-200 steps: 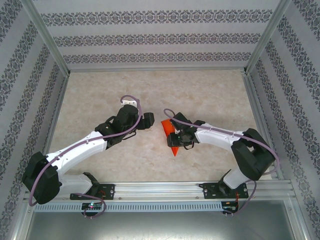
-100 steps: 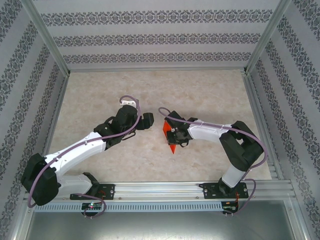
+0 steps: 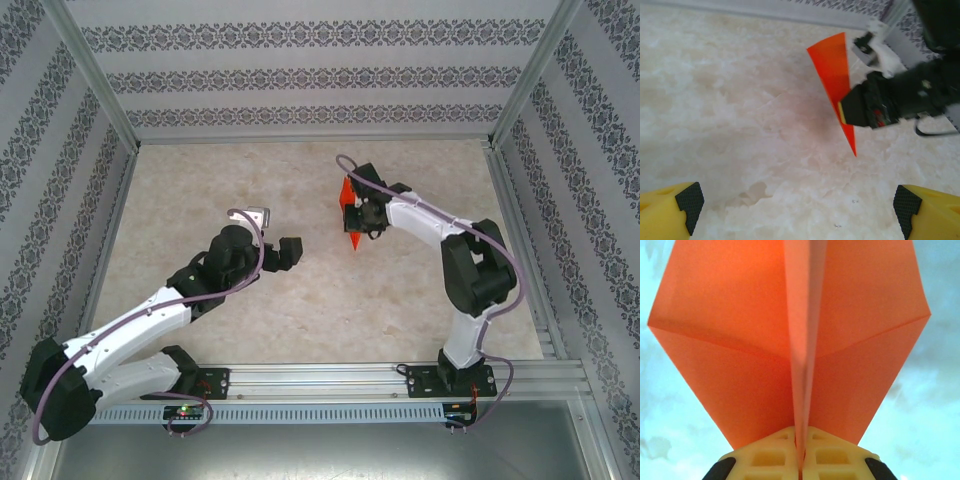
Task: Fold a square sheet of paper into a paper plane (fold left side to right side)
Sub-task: Move the paper plane to the top-center of the table.
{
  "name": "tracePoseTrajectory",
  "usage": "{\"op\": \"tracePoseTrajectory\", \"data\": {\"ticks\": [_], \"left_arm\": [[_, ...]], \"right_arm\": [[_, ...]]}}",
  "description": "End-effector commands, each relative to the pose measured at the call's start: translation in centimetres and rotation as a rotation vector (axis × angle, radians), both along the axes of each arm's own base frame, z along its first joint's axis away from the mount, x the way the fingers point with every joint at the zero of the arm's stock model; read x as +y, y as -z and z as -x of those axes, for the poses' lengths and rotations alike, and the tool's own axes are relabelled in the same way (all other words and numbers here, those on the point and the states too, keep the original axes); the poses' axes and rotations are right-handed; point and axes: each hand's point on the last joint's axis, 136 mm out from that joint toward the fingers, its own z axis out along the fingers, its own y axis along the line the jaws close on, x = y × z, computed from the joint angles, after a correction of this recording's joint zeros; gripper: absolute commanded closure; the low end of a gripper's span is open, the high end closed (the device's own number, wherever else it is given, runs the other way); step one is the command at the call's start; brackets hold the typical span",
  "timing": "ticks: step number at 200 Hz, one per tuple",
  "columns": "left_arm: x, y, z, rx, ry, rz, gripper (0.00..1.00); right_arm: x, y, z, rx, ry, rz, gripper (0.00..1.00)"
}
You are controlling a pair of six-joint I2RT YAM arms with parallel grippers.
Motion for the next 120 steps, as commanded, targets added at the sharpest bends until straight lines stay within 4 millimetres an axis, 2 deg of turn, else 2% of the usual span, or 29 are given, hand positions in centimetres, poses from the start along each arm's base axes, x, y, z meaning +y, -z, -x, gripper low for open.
{"op": "tracePoseTrajectory", "data": {"ticks": [1,26,52,74,94,120], "left_arm": [[-0.9,-3.2,-0.2,-0.175,0.099,-0.045,0.0],[-1.2,-3.2,-0.4,-0.225,0.15,-0.13,0.0],[-1.4,-3.3,-0.5,-0.237,0.167,-0.161,0.0],[-1.7,-3.1,-0.4,-0.223,0.18,-0.151,0.0],[-1.7,-2.7,-0.4,-0.2,0.181,-0.159,0.0],[-1.4,-2.2,-0.5,-0.184,0.166,-0.172,0.0]], "right_arm": [[-1.1,1.5,-1.2,0.049,-0.021,0.074,0.92],[-1.2,2.7,-3.5,0.073,-0.016,0.099,0.93],[-1.2,4.1,-4.9,0.13,-0.027,0.134,0.93],[-1.4,4.4,-5.9,0.132,-0.017,0.153,0.93],[-1.0,4.7,-6.0,0.143,-0.028,0.15,0.92],[-0.3,5.0,-5.4,0.162,-0.045,0.13,0.86]]}}
